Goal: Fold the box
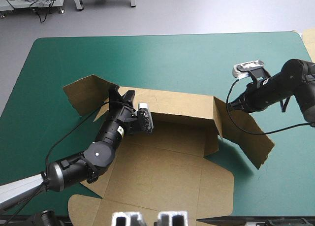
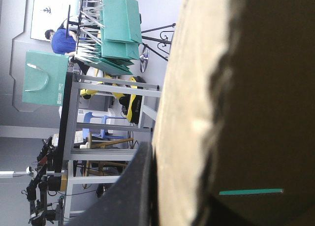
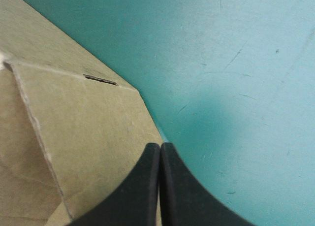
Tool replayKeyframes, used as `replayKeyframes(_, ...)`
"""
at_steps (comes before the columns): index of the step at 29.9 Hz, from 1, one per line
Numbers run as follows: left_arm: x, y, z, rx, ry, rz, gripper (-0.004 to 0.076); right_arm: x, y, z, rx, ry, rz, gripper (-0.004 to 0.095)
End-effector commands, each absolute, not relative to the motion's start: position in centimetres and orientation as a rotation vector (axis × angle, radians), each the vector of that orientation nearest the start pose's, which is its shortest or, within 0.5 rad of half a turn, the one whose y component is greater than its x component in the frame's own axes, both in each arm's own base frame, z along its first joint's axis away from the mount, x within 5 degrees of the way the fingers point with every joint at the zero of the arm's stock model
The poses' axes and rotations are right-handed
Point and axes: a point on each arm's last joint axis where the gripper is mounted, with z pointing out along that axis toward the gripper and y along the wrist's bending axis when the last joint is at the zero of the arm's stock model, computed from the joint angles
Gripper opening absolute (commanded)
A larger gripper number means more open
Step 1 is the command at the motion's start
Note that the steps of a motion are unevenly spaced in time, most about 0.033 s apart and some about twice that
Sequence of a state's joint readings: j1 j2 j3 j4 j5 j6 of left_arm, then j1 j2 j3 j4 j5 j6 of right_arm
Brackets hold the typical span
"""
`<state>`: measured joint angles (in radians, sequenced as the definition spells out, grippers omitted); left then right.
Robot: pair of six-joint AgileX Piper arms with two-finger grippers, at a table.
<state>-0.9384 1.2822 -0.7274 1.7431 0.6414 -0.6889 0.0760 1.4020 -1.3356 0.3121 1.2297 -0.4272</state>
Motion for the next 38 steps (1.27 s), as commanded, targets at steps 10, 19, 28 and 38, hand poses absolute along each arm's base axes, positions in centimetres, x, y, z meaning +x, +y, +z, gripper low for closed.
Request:
replayKeyframes(10,19.5,-17.8,30.3,1.315,1.262,0.722,-0.0008,23.2,5.0,33.8,-0.624,2.601,0.411,-0.0018)
replayKeyframes(19,19.4,-18.1,30.1,1.382,1.218,0.716,-0.0008,20.7,5.5,31.4,-0.638,2.426,0.477,-0.0018)
replayKeyframes(28,18.7,-19.2,29.5,1.584,1.060,0.673,-0.0008,18.7,5.6,29.1,-0.666,2.248,0.454,-0.0018)
replayKeyframes(38,18.5,-19.6,29.4,1.645,1.000,0.670,-0.0004,18.4,6.3,29.0,-0.767,2.113,0.495,-0.0018)
